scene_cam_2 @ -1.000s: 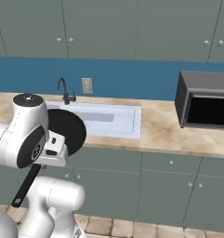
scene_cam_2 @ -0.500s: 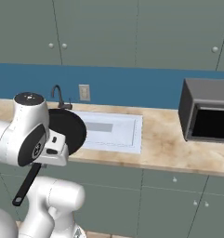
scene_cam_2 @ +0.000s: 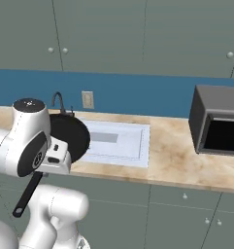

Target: Move the pot and pan from the stove into the sink.

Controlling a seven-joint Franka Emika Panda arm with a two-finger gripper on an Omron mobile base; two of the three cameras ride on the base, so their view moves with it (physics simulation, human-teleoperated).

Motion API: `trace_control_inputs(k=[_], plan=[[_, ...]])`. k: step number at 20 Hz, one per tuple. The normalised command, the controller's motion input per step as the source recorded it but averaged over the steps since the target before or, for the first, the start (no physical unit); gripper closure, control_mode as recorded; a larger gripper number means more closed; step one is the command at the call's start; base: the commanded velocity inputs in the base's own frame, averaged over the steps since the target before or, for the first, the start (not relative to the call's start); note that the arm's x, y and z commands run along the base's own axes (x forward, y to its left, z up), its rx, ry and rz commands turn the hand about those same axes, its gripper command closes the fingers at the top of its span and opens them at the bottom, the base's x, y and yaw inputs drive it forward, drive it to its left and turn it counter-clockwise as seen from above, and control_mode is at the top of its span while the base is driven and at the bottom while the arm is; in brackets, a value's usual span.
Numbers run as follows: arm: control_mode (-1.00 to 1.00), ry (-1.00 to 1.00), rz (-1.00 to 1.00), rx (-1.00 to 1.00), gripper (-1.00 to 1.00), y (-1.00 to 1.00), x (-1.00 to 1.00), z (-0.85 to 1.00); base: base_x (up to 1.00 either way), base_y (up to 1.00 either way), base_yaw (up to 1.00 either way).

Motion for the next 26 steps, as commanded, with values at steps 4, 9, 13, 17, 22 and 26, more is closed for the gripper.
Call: trace_control_inputs(k=[4,9,13,17,22,26], plan=[[1.00,0.00,0.00,0.00,1.00,0.00,0.00,0.00,0.57,0.21,0.00],[-1.00,0.00,0.00,0.00,1.00,0.00,0.00,0.00,0.10,0.03,0.00],[-1.00,0.01,0.00,0.00,1.00,0.04,0.22,0.00,0.00,0.00,0.00],[-1.00,0.04,0.00,-0.01,1.00,0.31,0.52,0.00,0.00,0.00,0.00],[-1.00,0.11,0.00,-0.07,1.00,0.25,0.45,0.00,0.00,0.00,0.00],[-1.00,0.03,0.01,-0.06,1.00,0.08,0.37,0.00,0.00,0.00,0.00]])
